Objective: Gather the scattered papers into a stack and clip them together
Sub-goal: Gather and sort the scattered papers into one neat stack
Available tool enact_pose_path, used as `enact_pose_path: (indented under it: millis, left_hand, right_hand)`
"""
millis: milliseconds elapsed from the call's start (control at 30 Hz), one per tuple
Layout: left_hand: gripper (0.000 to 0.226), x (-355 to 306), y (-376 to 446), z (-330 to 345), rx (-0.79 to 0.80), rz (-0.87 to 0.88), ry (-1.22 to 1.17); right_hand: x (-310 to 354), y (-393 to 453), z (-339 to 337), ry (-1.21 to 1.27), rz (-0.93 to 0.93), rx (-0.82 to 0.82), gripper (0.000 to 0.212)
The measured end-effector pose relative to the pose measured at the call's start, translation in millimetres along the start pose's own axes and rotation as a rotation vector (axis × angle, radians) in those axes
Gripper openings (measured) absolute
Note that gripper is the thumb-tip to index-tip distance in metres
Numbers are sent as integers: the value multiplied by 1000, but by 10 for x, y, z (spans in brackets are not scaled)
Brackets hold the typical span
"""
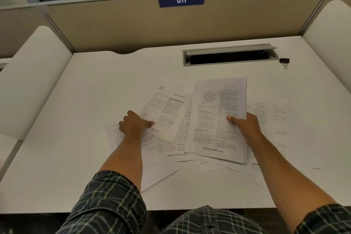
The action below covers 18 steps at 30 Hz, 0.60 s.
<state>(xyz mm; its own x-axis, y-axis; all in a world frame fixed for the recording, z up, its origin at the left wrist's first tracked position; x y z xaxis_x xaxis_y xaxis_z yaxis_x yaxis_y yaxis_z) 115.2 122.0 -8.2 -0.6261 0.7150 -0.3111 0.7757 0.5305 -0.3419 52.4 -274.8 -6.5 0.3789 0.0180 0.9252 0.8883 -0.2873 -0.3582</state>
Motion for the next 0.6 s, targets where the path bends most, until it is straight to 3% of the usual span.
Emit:
enact_pose_path:
  millis: [133,200,367,500,600]
  left_hand:
    - [37,13,-38,3,-110,121,-275]
    - [19,12,-87,9,-164,136,-512]
    - [16,-13,-95,56,-97,-44,-979]
    - [18,-136,-179,121,20,-13,-1158]
    - [17,-226,-278,171,287,78,-1209]
  right_hand:
    - [5,-7,-24,-6,8,-16,44]
    - [-5,0,-34,-8,16,-20,44]
    - [-41,18,-30,-9,31,-30,44]
    - [-25,24,39,22,43,-29,42]
    - [41,20,120,57,51,29,40]
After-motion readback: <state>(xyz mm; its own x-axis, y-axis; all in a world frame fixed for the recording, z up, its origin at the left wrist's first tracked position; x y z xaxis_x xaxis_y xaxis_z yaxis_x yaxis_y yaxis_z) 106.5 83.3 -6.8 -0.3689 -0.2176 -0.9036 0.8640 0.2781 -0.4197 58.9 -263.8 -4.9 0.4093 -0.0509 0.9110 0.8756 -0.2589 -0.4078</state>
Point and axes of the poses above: each hand's wrist, its own y-axis towards the middle knuckle, its own z-axis out of the palm, x = y × z, the point moved 2 cm from there along y, towards the middle knuckle, and after that the axes turned 3 degrees about -y, right-handed, at the moved point
